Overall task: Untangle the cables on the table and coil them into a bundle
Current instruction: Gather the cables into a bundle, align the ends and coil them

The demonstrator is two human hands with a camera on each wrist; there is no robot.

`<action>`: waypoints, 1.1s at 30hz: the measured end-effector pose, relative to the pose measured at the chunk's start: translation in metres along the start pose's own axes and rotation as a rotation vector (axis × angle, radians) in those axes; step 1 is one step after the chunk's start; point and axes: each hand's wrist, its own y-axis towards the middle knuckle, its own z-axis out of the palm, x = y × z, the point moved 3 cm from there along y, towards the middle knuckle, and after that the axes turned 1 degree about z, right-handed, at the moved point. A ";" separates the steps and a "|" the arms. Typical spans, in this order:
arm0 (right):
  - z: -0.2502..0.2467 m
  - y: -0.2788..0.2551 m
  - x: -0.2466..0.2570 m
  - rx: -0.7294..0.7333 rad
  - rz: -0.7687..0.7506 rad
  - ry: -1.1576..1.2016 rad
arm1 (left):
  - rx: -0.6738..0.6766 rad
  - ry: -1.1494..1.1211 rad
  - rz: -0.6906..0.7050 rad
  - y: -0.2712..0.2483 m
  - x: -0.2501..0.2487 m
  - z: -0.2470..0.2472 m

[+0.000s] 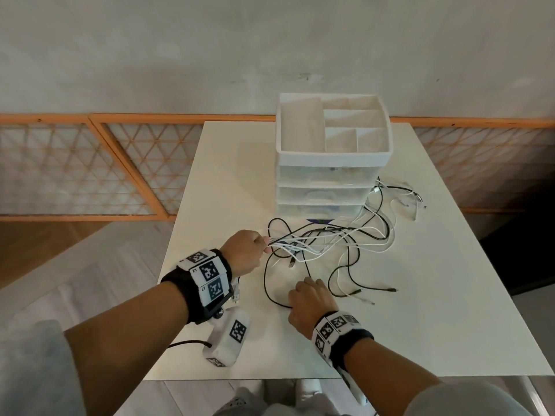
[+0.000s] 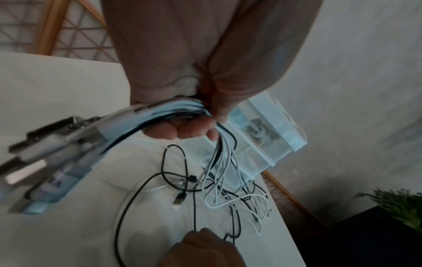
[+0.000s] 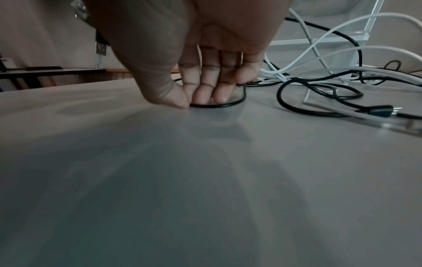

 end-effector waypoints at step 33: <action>-0.110 -0.027 -0.168 -0.283 0.508 0.383 | -0.110 -0.346 0.416 -0.017 -0.102 -0.062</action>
